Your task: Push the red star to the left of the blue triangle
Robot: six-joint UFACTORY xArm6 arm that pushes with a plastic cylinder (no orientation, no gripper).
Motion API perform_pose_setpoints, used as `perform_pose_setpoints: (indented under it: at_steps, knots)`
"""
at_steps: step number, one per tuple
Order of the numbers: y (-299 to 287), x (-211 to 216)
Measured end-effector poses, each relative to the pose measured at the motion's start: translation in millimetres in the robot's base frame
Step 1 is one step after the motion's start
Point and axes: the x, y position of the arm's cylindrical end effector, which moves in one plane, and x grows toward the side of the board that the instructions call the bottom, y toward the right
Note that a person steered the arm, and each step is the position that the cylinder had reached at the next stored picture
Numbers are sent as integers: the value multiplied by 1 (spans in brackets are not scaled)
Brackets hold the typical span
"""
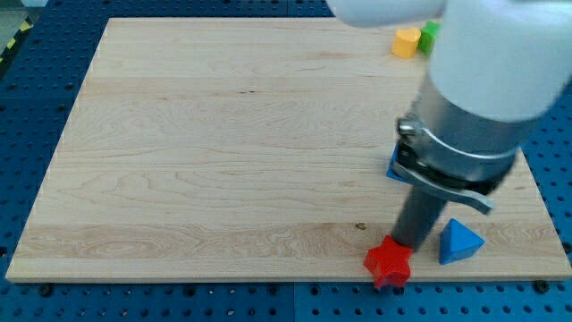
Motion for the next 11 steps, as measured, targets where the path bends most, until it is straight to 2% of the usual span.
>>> perform_pose_setpoints:
  at_steps: [2, 3, 4, 5, 6, 7, 9, 11]
  knots:
    - [5, -36]
    - [5, -36]
    - [-22, -39]
    - [-113, -42]
    - [-151, 5]
    - [-151, 21]
    - [-144, 23]
    - [-75, 22]
